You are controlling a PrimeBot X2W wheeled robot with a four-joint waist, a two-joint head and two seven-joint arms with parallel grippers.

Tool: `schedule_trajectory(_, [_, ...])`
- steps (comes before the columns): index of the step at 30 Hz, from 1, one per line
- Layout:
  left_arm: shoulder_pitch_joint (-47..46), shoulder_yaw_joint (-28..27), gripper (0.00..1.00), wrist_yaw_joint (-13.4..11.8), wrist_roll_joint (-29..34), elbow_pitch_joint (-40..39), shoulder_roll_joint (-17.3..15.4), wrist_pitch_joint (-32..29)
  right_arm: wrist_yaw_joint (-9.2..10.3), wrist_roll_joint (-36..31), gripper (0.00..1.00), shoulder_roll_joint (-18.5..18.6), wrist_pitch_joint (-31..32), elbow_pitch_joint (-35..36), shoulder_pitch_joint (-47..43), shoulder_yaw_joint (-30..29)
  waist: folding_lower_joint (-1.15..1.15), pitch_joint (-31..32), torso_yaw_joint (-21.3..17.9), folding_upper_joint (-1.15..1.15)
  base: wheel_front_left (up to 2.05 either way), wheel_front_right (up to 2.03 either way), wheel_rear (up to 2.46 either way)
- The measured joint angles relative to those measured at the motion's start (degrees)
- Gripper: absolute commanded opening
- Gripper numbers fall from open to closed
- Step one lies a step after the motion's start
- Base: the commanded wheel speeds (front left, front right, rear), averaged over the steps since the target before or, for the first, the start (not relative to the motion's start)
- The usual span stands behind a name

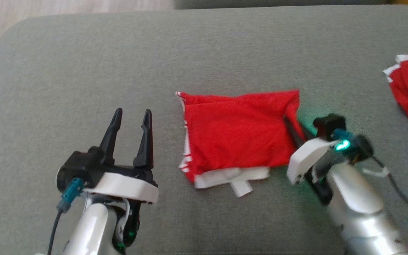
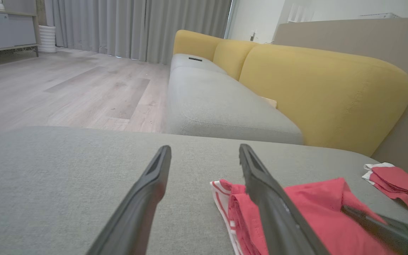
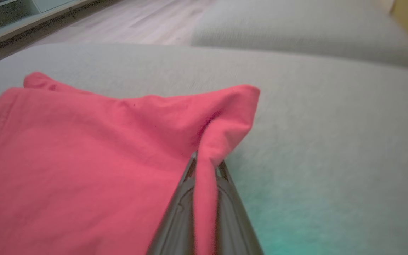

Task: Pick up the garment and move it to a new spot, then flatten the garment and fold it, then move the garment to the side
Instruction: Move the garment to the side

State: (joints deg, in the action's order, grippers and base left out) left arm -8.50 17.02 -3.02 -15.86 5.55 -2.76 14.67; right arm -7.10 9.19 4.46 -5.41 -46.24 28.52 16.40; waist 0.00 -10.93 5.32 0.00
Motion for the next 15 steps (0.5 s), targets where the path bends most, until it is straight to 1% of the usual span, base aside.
schedule_trajectory(2, [0.0, 0.2, 1.0, 0.1, 0.0, -0.1, 0.0, 0.0, 0.0, -3.1, 0.0, 1.9, -0.2, 2.5, 0.9, -0.4, 0.0, 0.4, -1.1, 0.0, 0.0, 0.0, 0.0])
schedule_trajectory(5, [0.0, 0.6, 1.0, 0.1, 0.1, -0.7, 0.0, 0.0, 0.0, -5.4, 0.0, 5.7, 0.7, 6.7, 2.0, -0.6, 0.0, 0.9, -2.8, 0.0, 0.0, 0.0, 0.0])
schedule_trajectory(8, [0.0, 0.8, 1.0, 0.0, 0.1, -1.4, 0.0, 0.0, 0.0, -5.8, 0.0, 9.8, 3.3, 10.4, 2.6, -0.3, 0.0, 1.1, -4.6, 0.0, 0.0, 0.0, 0.0])
schedule_trajectory(11, [-0.1, 1.2, 1.0, 0.1, 0.1, -1.6, 0.0, 0.0, 0.0, -5.8, 0.0, 14.8, 6.0, 13.5, 2.7, 0.2, 0.0, 0.8, -6.1, 0.0, 0.0, 0.0, 0.0])
schedule_trajectory(15, [-1.1, 1.6, 1.0, 0.1, 0.2, -1.7, 0.0, 0.0, 0.0, -5.5, 0.0, 21.9, 8.8, 14.9, 3.8, 1.0, 0.0, -0.6, -7.1, 0.0, 0.0, 0.0, 0.0])
